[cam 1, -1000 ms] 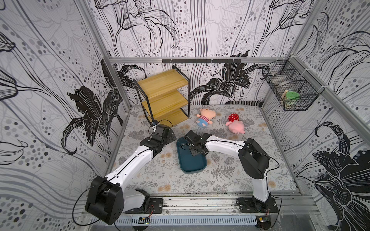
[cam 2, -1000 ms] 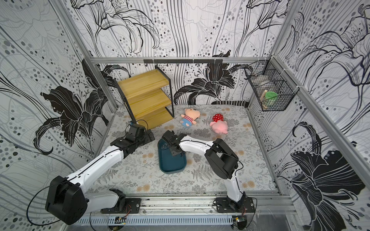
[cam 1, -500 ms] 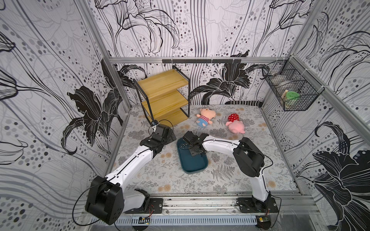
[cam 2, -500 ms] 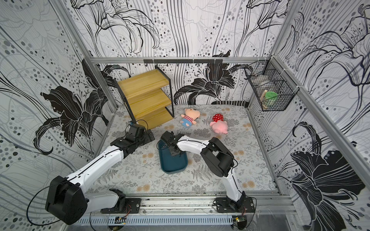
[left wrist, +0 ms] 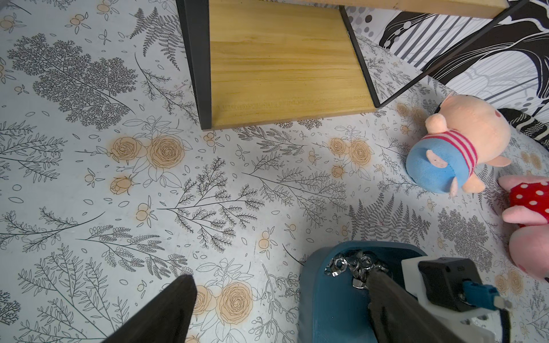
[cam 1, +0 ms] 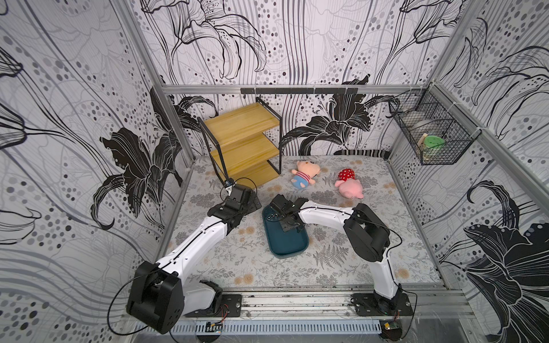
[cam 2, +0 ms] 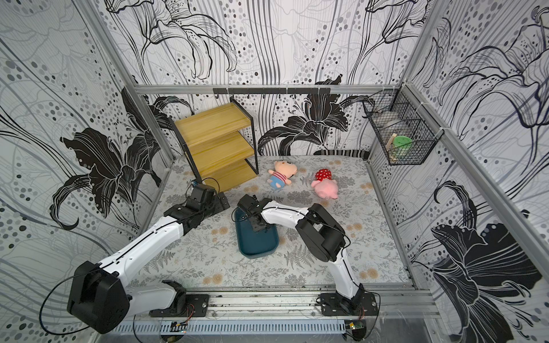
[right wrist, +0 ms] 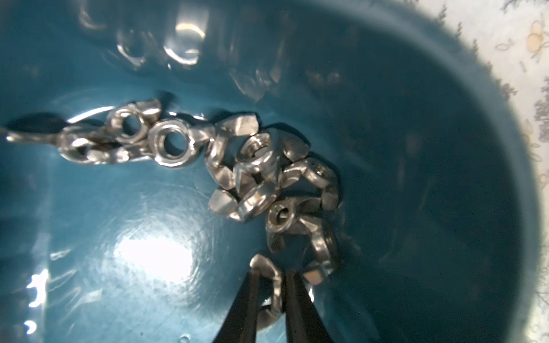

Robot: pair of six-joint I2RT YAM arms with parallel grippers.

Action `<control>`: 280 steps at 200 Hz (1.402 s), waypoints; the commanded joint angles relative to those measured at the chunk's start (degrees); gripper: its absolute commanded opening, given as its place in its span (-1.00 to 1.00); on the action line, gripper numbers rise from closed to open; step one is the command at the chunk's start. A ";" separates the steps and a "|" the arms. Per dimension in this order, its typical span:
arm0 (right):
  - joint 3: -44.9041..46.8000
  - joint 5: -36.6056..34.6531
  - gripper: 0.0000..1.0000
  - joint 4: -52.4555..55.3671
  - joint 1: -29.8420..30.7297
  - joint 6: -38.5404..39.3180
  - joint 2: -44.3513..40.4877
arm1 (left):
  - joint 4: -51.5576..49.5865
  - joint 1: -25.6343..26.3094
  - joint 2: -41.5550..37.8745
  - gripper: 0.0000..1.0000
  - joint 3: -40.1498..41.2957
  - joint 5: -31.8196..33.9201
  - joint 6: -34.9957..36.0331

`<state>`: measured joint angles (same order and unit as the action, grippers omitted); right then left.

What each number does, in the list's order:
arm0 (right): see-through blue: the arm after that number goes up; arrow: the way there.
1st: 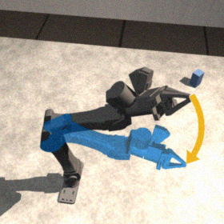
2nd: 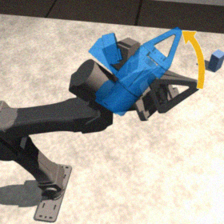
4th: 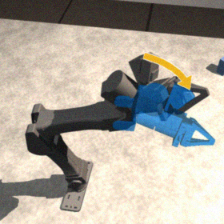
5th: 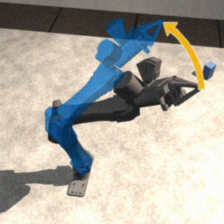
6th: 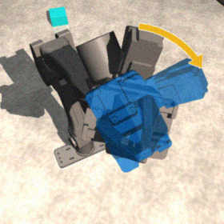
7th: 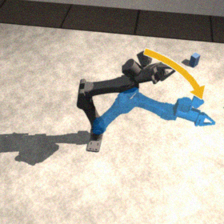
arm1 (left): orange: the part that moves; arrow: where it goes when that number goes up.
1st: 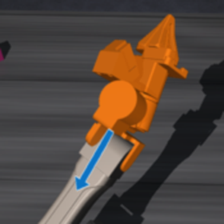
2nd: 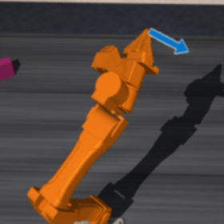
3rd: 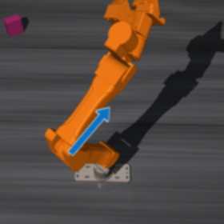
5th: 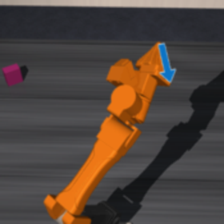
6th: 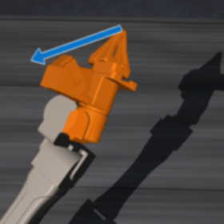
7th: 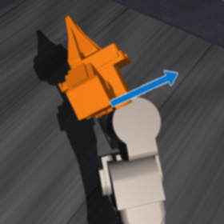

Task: Take out the wing nut from the storage box
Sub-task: Pick up the wing nut from the storage box, then place the wing nut at the center of the board.

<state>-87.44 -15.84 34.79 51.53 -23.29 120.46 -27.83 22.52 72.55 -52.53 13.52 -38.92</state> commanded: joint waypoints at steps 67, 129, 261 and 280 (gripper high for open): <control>1.46 3.62 -0.89 -1.70 0.32 0.41 0.84 | 0.06 0.31 -1.89 0.90 0.41 1.51 0.31; 2.40 5.32 -0.93 -3.67 0.31 0.44 -2.99 | 0.24 0.33 -1.80 0.90 0.40 1.42 -0.01; 5.28 4.76 -0.94 -4.57 -0.52 0.61 -14.22 | 0.50 0.33 -1.08 0.90 0.25 1.36 0.01; 6.39 4.63 -0.95 -4.64 -1.62 0.87 -16.44 | 0.50 0.33 -1.16 0.90 0.11 1.34 -0.01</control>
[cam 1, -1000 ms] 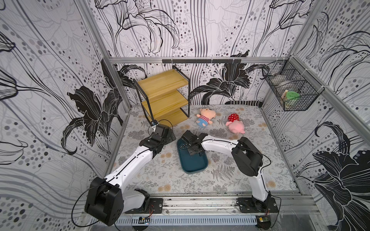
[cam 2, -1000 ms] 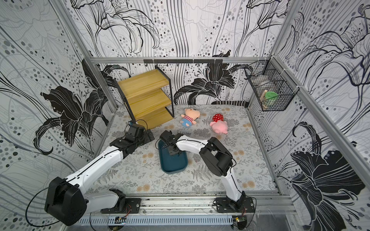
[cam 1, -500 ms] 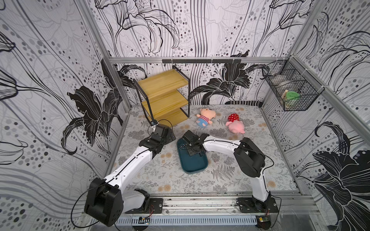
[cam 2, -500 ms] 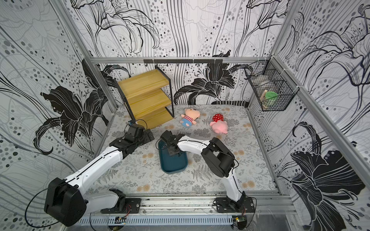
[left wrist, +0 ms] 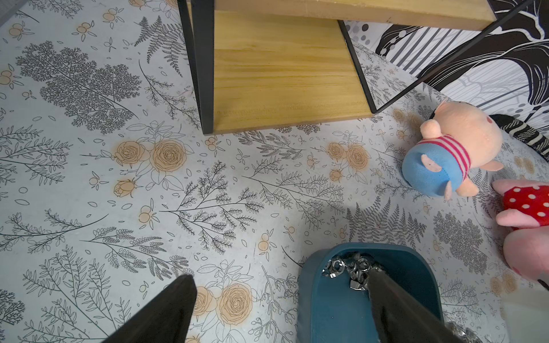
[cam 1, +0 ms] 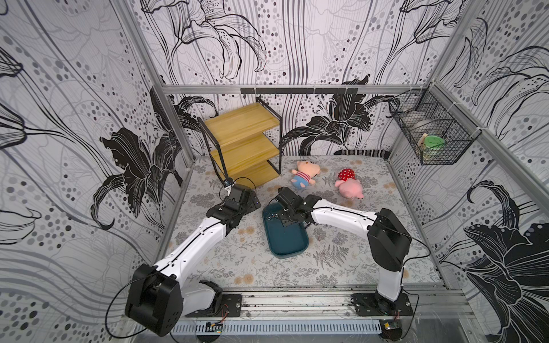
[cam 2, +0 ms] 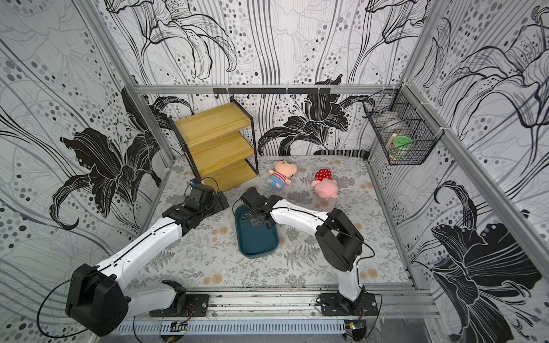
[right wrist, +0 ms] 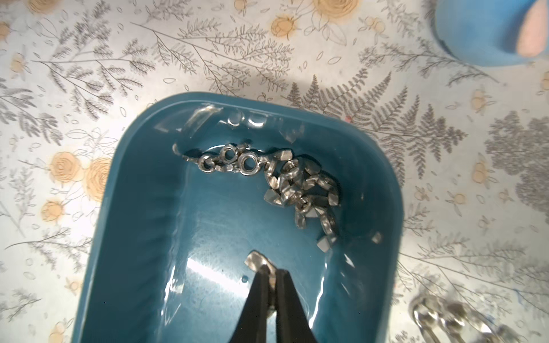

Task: Take out the wing nut from the storage box
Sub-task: Place the wing nut at the center of the board.

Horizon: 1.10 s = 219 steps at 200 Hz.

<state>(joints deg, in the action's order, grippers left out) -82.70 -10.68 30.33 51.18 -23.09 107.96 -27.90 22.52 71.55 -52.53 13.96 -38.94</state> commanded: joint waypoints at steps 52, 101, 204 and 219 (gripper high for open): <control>6.82 -1.09 -0.95 -0.19 -5.91 1.42 -11.03 | 0.48 0.33 0.02 0.90 -0.27 0.90 0.07; 15.02 -1.15 -0.95 -0.18 -13.64 2.07 -18.92 | 0.21 0.33 0.85 0.90 -1.65 0.72 0.36; 24.92 -0.06 -0.95 -1.65 -25.65 5.24 -21.27 | -0.66 0.33 1.39 0.90 -3.36 0.81 0.75; 25.38 -0.12 -0.96 -1.85 -26.19 5.51 -20.79 | -0.66 0.32 1.46 0.90 -3.45 0.72 0.70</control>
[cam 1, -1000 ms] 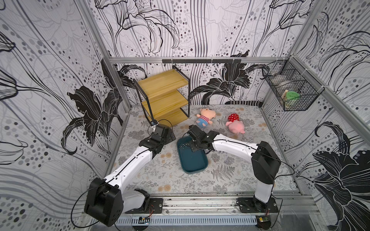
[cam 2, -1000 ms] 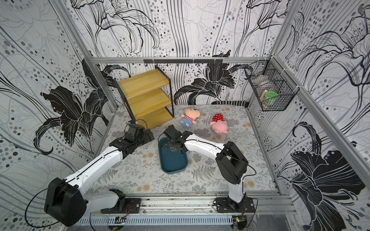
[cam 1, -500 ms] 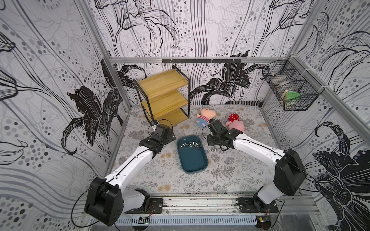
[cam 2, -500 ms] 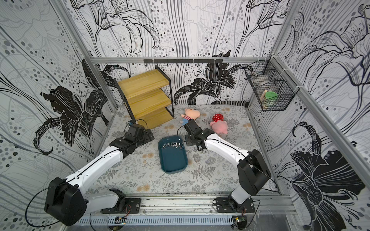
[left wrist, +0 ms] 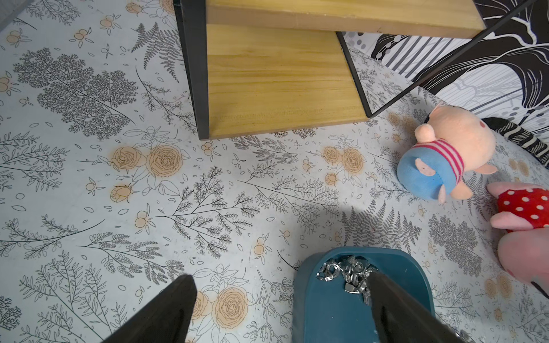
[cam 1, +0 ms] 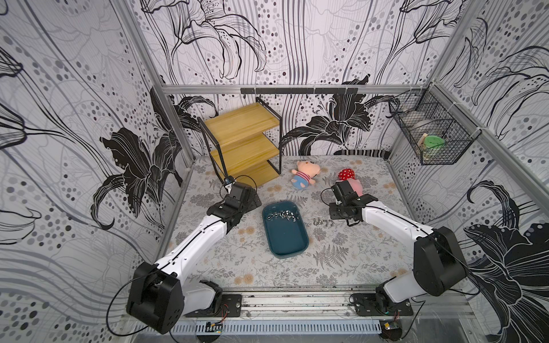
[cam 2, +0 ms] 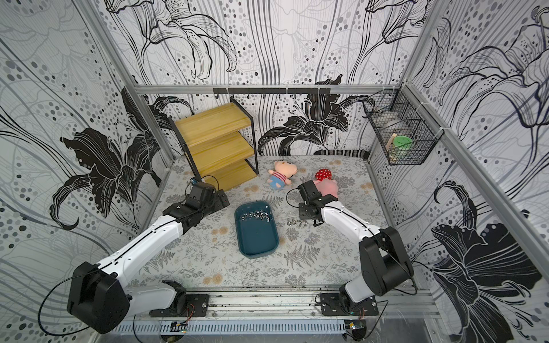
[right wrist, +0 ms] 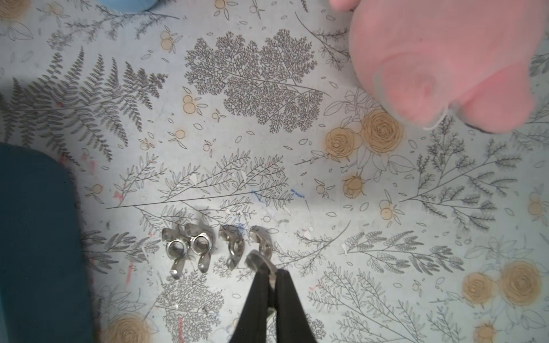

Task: Take out the wing nut from the storage box
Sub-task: Place the wing nut at the center of the board.

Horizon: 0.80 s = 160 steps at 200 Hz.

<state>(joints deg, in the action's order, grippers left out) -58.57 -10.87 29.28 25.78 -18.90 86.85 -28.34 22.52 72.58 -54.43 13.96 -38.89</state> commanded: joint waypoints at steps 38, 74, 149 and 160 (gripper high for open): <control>1.79 0.55 -0.96 -1.49 -1.60 1.57 1.82 | -0.27 0.33 0.69 0.90 -1.82 0.64 0.66; 2.45 0.72 -0.96 -2.08 -2.03 1.58 2.88 | -0.40 0.33 0.60 0.90 -1.73 0.81 0.66; 3.98 1.64 -0.96 -3.70 -2.61 1.67 5.47 | -0.49 0.42 0.42 0.90 -1.29 0.90 0.48; 4.24 1.74 -0.96 -4.05 -2.58 1.67 5.87 | -0.48 0.41 0.24 0.90 -1.21 0.90 0.42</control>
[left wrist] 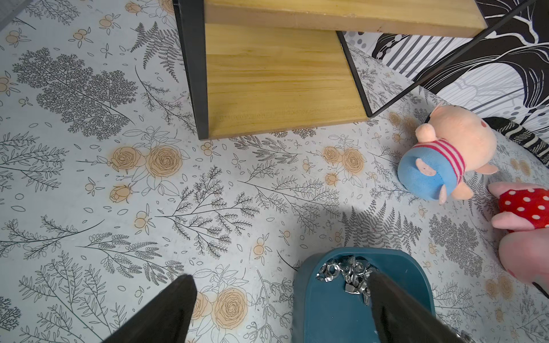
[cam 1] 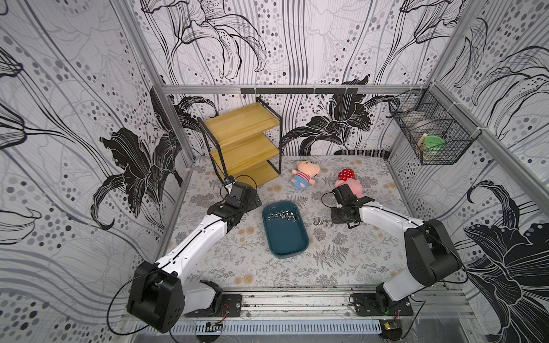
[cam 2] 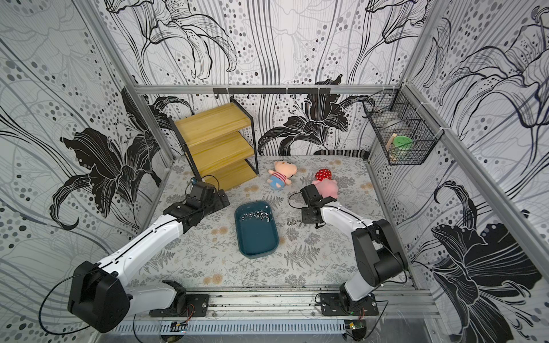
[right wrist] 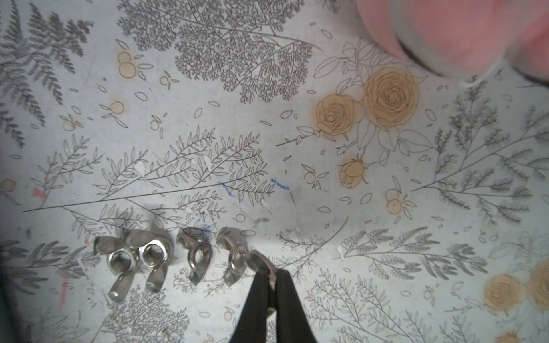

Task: Take out the wing nut from the storage box
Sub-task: Place the wing nut at the center of the board.

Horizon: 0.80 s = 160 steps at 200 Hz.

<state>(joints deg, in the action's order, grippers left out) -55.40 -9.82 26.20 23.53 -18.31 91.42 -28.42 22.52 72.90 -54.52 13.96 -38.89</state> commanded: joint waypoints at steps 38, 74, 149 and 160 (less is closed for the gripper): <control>1.52 0.87 -0.96 -1.85 -0.55 1.08 2.35 | -0.49 0.41 -0.30 0.90 -0.94 1.07 0.31; 1.77 0.99 -0.96 -2.27 -0.77 1.17 2.98 | -0.49 0.41 -0.39 0.90 -0.85 1.07 0.24; 2.40 1.03 -0.96 -2.85 -1.20 1.08 3.93 | -0.48 0.40 -0.48 0.90 -0.50 1.16 0.14; 2.31 1.13 -0.96 -2.88 -1.21 1.03 5.42 | -0.40 0.40 -0.57 0.90 -0.50 1.25 0.16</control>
<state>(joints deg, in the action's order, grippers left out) -53.87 -9.10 23.64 22.76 -17.91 94.70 -29.21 22.52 72.90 -54.52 14.13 -38.92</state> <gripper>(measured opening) 0.094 0.951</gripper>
